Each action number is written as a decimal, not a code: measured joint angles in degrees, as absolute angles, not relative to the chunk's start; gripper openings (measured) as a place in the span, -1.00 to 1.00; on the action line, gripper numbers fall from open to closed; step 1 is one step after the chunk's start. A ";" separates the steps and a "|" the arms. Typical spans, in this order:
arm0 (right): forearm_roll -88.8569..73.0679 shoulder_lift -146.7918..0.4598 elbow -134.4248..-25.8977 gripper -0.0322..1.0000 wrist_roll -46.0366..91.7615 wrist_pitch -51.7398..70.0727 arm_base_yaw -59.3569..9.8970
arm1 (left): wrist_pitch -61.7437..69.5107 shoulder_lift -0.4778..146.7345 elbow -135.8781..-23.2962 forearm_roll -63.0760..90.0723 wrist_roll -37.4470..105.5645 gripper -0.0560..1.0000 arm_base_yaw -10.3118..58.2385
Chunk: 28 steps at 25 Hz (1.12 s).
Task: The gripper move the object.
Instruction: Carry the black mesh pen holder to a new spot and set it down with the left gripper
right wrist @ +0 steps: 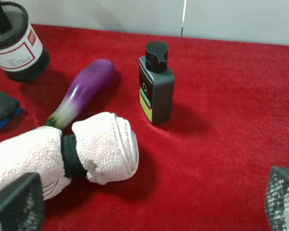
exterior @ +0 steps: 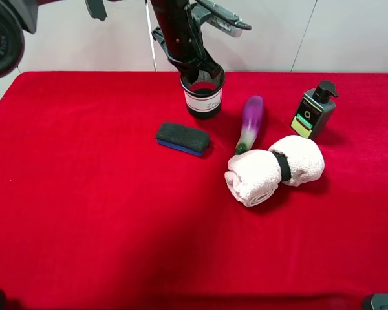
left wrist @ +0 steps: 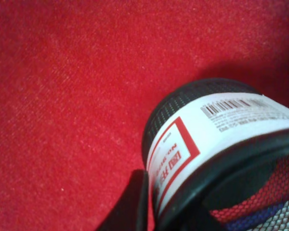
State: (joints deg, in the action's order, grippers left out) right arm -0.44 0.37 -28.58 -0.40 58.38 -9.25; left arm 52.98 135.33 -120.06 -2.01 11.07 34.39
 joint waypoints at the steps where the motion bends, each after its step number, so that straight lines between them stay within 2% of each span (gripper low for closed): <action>1: -0.48 0.37 -28.58 0.41 -0.40 58.38 -9.25 | 52.38 135.45 -120.06 -2.44 11.12 -0.81 34.39; 28: -0.48 0.37 -28.58 0.41 -0.40 58.38 -9.25 | 46.72 138.23 -120.06 -7.48 11.88 -0.81 34.39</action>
